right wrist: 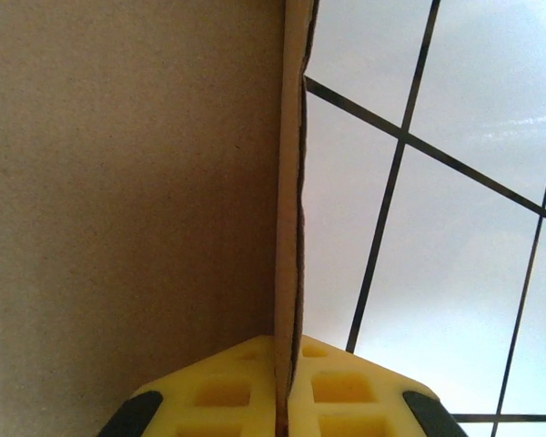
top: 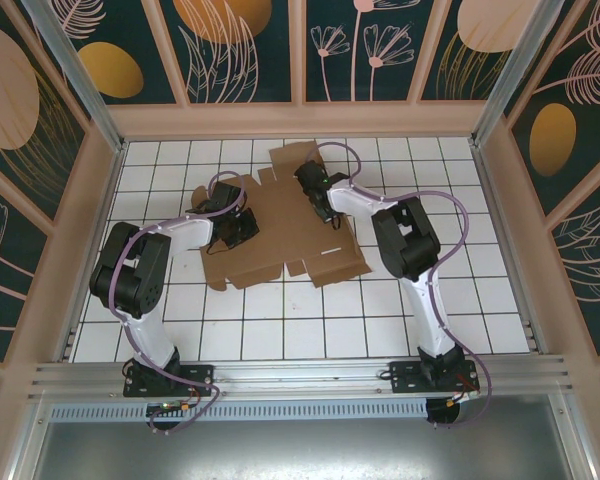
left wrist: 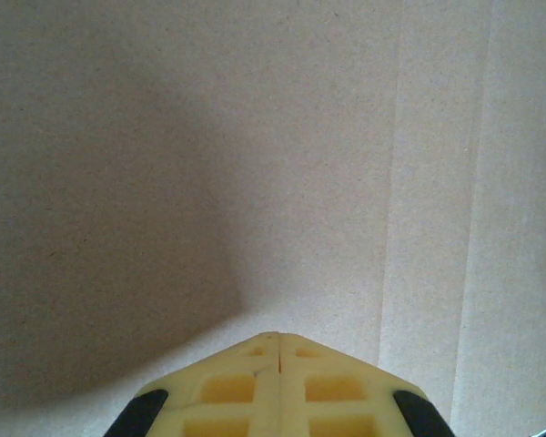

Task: Fold the paper box

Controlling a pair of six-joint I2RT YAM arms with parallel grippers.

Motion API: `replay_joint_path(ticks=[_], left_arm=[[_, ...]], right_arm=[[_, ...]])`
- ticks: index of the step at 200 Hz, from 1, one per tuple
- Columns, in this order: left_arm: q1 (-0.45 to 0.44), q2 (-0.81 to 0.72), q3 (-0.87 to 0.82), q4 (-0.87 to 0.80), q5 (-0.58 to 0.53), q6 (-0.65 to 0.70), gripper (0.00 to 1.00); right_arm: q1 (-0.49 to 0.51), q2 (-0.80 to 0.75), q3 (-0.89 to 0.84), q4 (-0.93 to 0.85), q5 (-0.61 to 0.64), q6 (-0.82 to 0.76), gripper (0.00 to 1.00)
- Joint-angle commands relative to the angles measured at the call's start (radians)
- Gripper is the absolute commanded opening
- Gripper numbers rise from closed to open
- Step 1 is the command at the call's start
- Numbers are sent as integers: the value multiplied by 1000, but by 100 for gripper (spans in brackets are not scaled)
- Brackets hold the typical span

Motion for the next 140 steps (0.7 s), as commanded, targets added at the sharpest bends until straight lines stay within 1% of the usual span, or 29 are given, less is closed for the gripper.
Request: replay_joint_path(ticks=[1, 8, 12, 40, 46, 60, 68, 86, 108, 117, 126, 137, 140], left_arm=[[1, -5, -17, 5, 1, 12, 0], [1, -1, -23, 12, 9, 8, 0], [0, 0, -25, 18, 14, 5, 0], [1, 9, -35, 45, 51, -5, 0], [1, 13, -35, 45, 59, -4, 0], [1, 18, -36, 50, 72, -3, 0], [1, 16, -35, 53, 74, -3, 0], [1, 16, -35, 55, 78, -3, 0], [1, 16, -36, 56, 83, -5, 0], [0, 14, -35, 56, 84, -4, 0], [1, 14, -35, 55, 85, -2, 0], [1, 13, -35, 53, 83, -2, 0], [1, 13, -35, 53, 83, -2, 0]], right_arm=[[-42, -76, -51, 25, -137, -9, 11], [-42, -96, -65, 33, -217, 0, 12], [-76, -107, -74, 36, -265, 8, 12], [-168, -187, -185, 115, -568, 52, 15], [-184, -202, -211, 134, -614, 61, 17], [-207, -218, -242, 161, -687, 60, 26], [-208, -222, -255, 174, -687, 57, 29], [-210, -198, -247, 170, -677, 53, 32], [-210, -151, -214, 147, -665, 53, 33], [-205, -141, -208, 143, -647, 52, 30], [-195, -135, -206, 139, -607, 52, 25], [-175, -137, -206, 137, -529, 51, 18], [-169, -139, -206, 137, -490, 50, 16]])
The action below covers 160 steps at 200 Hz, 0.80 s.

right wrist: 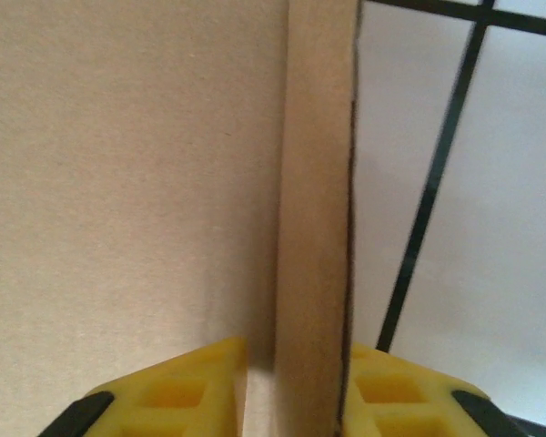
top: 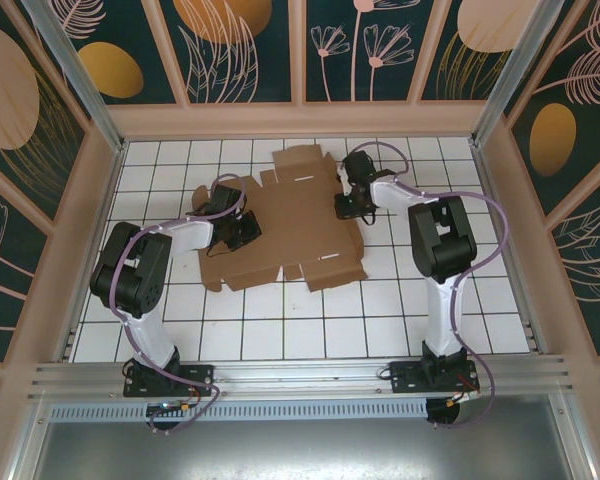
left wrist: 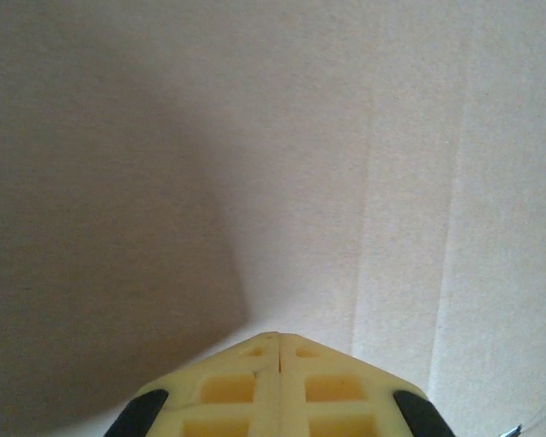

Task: Fold the paper box

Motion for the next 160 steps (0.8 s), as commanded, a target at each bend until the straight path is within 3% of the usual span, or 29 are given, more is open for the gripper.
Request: replay_joint_path(ticks=[1, 43, 95, 113, 144, 160], left_arm=[[1, 10, -8, 14, 15, -1, 0], [0, 16, -4, 16, 22, -1, 0], [1, 29, 1, 21, 43, -4, 0], [1, 26, 1, 21, 48, 1, 0], [1, 24, 4, 19, 44, 4, 0], [1, 34, 4, 29, 57, -2, 0]], right_arm=[[39, 25, 23, -6, 129, 2, 16], [146, 33, 13, -12, 535, -52, 5], [180, 49, 32, -18, 582, -78, 4], [130, -14, 32, -17, 402, -40, 3], [-62, -142, -61, 59, -175, 51, 7], [-152, -189, -145, 148, -387, 108, 9]])
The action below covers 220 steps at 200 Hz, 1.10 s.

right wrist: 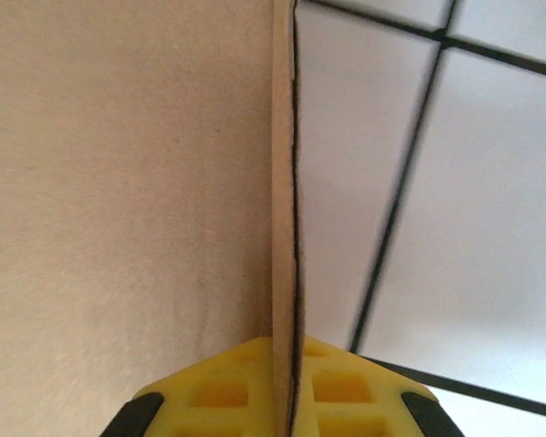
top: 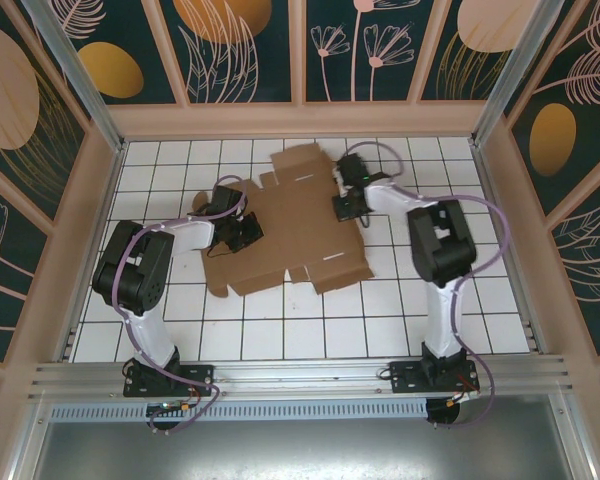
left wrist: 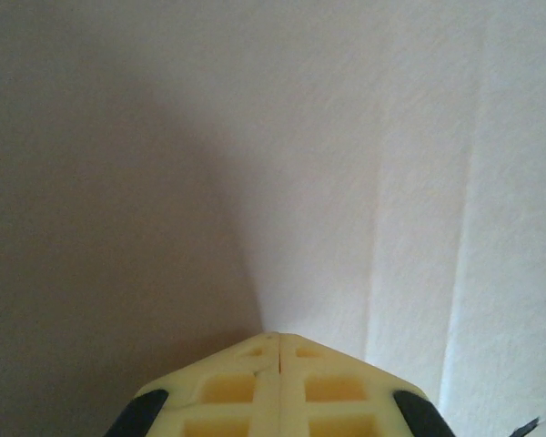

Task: Fold the paper box

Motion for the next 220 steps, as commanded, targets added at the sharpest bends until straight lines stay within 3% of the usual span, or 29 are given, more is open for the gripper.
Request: replay_joint_path(ticks=[1, 16, 34, 77, 105, 122, 144, 168, 220], left_arm=[[0, 15, 4, 24, 21, -2, 0], [1, 24, 4, 37, 36, -10, 0], [-1, 34, 9, 46, 55, -13, 0], [-21, 70, 51, 59, 105, -19, 0], [-32, 27, 50, 79, 112, -27, 0], [-31, -35, 74, 74, 75, -5, 0], [-30, -84, 119, 27, -32, 6, 0], [-26, -73, 131, 37, -91, -22, 0], [-13, 94, 196, 2, -20, -10, 0]], right_arm=[[-150, -121, -96, 123, -464, 111, 10], [-207, -136, -128, 157, -610, 151, 10], [-209, -165, -111, 133, -594, 149, 10], [-119, -150, 99, -149, -311, 49, 12], [-24, -95, 239, -326, 16, -11, 12], [9, -73, 294, -370, 247, -21, 11], [27, -41, 383, -431, 410, -53, 5], [54, -65, 402, -413, 532, -128, 8], [75, -123, 298, -312, 650, -239, 10]])
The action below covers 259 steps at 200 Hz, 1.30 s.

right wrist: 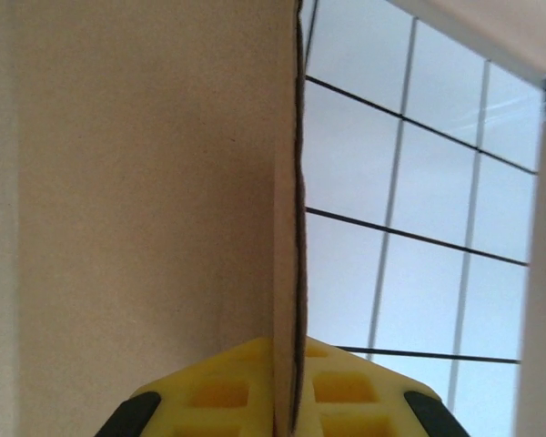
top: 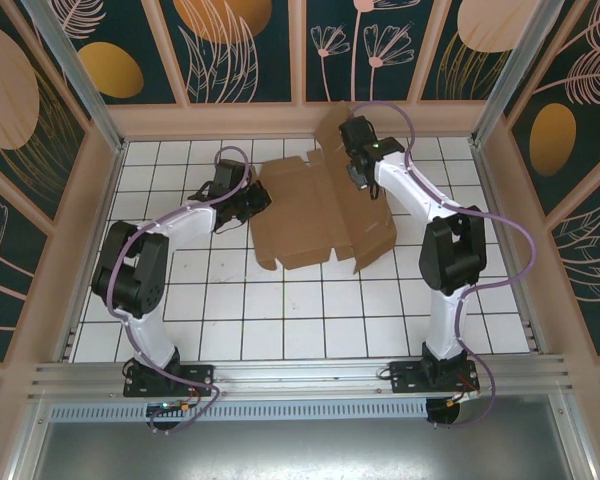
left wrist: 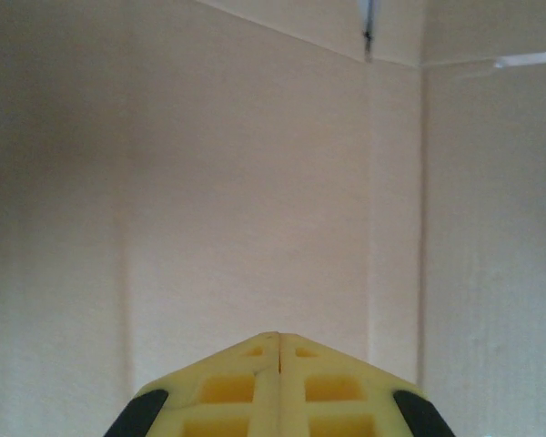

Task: Fold the paper box

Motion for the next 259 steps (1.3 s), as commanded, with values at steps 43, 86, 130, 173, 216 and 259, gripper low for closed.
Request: replay_joint_path(ticks=[43, 86, 130, 173, 216, 259], left_arm=[[2, 160, -16, 41, 134, -25, 0], [2, 147, -44, 70, 140, -42, 0], [4, 158, -70, 92, 147, -74, 0], [5, 158, -82, 92, 145, -80, 0], [7, 158, -87, 89, 142, -83, 0], [12, 153, -85, 82, 134, -84, 0]], right_arm=[[161, 34, 6, -3, 159, -45, 12], [337, 169, -8, 16, 476, -62, 11], [445, 291, -119, 291, 770, -324, 13], [493, 356, -154, 367, 770, -335, 15], [499, 291, -156, 424, 731, -334, 16], [438, 158, -402, 956, 772, -786, 15]])
